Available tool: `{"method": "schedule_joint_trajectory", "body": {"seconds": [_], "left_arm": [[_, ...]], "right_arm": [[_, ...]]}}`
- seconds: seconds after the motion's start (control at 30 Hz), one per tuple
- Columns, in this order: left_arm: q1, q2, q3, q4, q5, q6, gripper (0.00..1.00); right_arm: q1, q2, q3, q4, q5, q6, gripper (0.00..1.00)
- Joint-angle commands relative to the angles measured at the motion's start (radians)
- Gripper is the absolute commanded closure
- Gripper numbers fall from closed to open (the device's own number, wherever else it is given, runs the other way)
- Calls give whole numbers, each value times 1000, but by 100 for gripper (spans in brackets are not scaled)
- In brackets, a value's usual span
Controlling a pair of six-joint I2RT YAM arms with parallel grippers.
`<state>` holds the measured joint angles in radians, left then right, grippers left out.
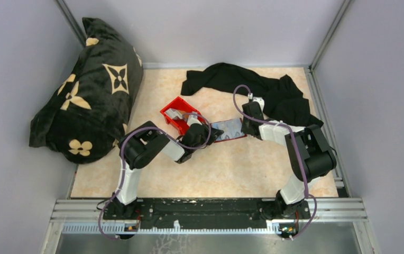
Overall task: Put the credit cards into the card holder
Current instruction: Insert the credit card into the card holder.
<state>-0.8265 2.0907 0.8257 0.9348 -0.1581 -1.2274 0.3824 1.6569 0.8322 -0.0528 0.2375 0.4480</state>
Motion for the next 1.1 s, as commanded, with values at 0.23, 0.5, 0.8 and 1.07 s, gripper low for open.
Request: {"method": "schedule_joint_trajectory", "body": {"seconds": [0.23,0.5,0.8,1.07], "left_arm": [[-9,-1,59,-209,-36,-9,100],[-9,1,68,-222,-43,-6,100],[-10,24,100,-208,-1,14,100],[-13,41,104,-205,36,27,100]], "right_arm": [[30,76,-45,-59,-90,14,100],[30,78,-42,-63,-92,13,100],[29,77,-32,-70,-90,9,100],[30,80,-25,-72,-93,7,100]]}}
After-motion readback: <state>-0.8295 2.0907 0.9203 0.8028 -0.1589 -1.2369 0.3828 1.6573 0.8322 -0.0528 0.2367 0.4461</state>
